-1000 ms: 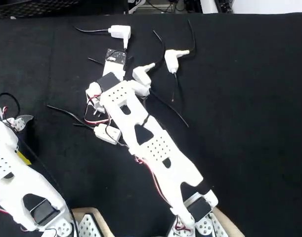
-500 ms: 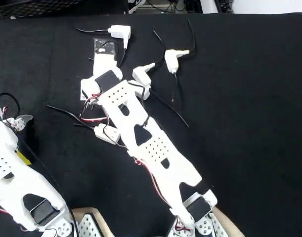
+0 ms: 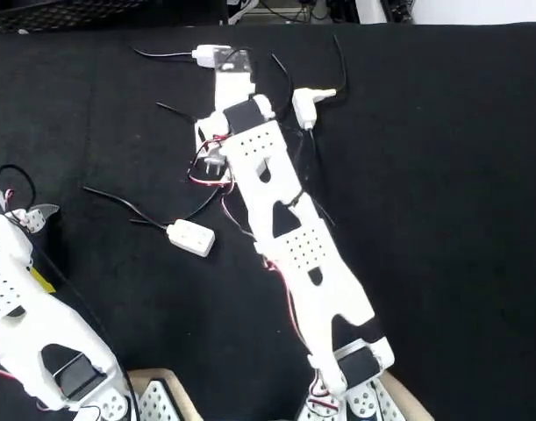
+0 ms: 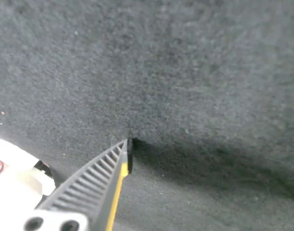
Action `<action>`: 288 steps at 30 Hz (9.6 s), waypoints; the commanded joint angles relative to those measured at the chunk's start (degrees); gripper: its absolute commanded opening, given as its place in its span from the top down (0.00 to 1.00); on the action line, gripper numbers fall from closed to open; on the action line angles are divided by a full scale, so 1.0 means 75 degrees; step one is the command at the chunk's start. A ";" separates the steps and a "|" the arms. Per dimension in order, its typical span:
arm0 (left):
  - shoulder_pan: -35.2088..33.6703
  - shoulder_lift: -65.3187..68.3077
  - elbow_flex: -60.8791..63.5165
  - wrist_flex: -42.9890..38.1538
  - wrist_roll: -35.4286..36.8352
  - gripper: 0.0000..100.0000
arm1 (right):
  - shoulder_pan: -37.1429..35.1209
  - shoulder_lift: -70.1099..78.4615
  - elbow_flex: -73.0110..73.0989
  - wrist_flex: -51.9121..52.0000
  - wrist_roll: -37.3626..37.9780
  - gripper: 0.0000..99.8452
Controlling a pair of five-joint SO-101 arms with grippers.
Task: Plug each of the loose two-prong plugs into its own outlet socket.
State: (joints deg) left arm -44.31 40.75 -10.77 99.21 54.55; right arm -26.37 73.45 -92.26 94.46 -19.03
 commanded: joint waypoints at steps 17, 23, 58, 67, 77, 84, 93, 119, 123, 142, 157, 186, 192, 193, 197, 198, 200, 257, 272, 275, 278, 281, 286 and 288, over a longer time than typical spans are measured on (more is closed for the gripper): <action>0.2432 0.0059 -0.0955 0.0188 -0.0914 0.38 | -0.0141 -0.1987 -0.0217 0.0926 0.1278 0.99; 0.2292 0.0059 -0.0908 -0.0047 -0.0914 0.38 | 0.1371 -0.2491 0.1319 0.0903 0.1875 0.99; 0.2280 0.0059 -0.0908 -0.0070 -0.0926 0.38 | 0.1606 -0.7437 1.3931 -0.4243 0.3552 0.99; 0.2280 0.0059 -0.0908 -0.0070 -0.0926 0.38 | 0.1618 -0.7719 1.4881 -0.4314 0.4091 0.98; 0.2268 0.0059 -0.0908 -0.0059 -0.0926 0.38 | 0.1571 -0.7730 1.4869 -0.3657 0.4091 0.80; 0.2139 0.0059 -0.0908 -0.0047 -0.0926 0.38 | 0.1559 -0.7730 1.3744 -0.2825 0.4021 0.80; 0.2116 0.0059 -0.0908 -0.0023 -0.0926 0.38 | 0.1442 -0.7660 1.3650 -0.3200 0.3552 0.80; 0.2116 0.0059 -0.0908 -0.0023 -0.0938 0.38 | 0.1360 -0.7742 1.4283 -0.3411 0.2286 0.88; 0.2116 0.0059 -0.0908 -0.0023 -0.0938 0.38 | 0.1371 -0.7742 1.4658 -0.3774 0.2297 0.89; 0.2139 0.0059 -0.0908 -0.0023 -0.0938 0.38 | 0.1102 -0.7801 1.2947 -0.3188 0.2731 0.99; 0.2350 -0.0035 -0.0979 0.0188 -0.0961 0.38 | -0.0610 -0.7730 1.0122 -0.2579 0.2122 0.99; 0.5152 -0.3036 0.0064 -0.0305 -0.1313 0.38 | -0.0598 -0.7801 1.0239 -0.4525 0.0340 0.99; 0.5175 -0.4255 0.1916 -0.2333 -0.2473 0.38 | -0.0586 -0.7965 1.0239 -0.4513 0.0281 0.99; 0.5152 -0.4478 0.2280 -0.2766 -0.2743 0.38 | -0.0586 -0.8047 1.0251 -0.4513 0.0293 0.99; 0.5140 -0.5486 0.3874 -0.4864 -0.4290 0.38 | -0.0410 -0.8410 1.0274 -0.4513 0.0316 0.99; 0.5152 -0.5744 0.4319 -0.5497 -0.4818 0.38 | -0.0340 -0.8481 1.0274 -0.4513 0.0316 0.99; 0.5187 -0.6295 0.5222 -0.6787 -0.5556 0.38 | -0.0176 -0.8563 1.0274 -0.4513 0.0305 0.99; 0.4765 -0.6963 0.8539 -1.2636 -0.6353 0.38 | -0.0809 -0.8563 1.0462 -0.3810 -0.0352 0.99; 0.4319 -0.7912 0.9313 -1.2683 -0.6318 0.38 | -0.0141 -0.8574 1.1423 -0.4689 -0.1336 0.99; 0.4167 -0.7947 0.9371 -1.2648 -0.6306 0.38 | -0.0047 -0.8633 1.1411 -0.4548 -0.1360 0.99; 0.4026 -0.7947 0.9442 -1.2636 -0.6330 0.38 | -0.0094 -0.8645 1.1411 -0.4302 -0.1043 0.99; 0.3804 -0.7947 0.9500 -1.2612 -0.6330 0.38 | -0.0105 -0.8750 1.1200 -0.3856 -0.0527 0.99; 0.3136 -0.7959 0.9758 -1.2612 -0.6353 0.38 | -0.0293 -0.9325 1.0696 -0.3352 0.0750 0.99; 0.2819 -0.7959 0.9829 -1.2612 -0.6353 0.38 | -0.0504 -0.9536 1.0684 -0.3329 0.1137 0.99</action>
State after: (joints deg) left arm -19.08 -16.84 62.73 5.23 7.16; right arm -27.96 6.64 -9.01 68.97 -14.46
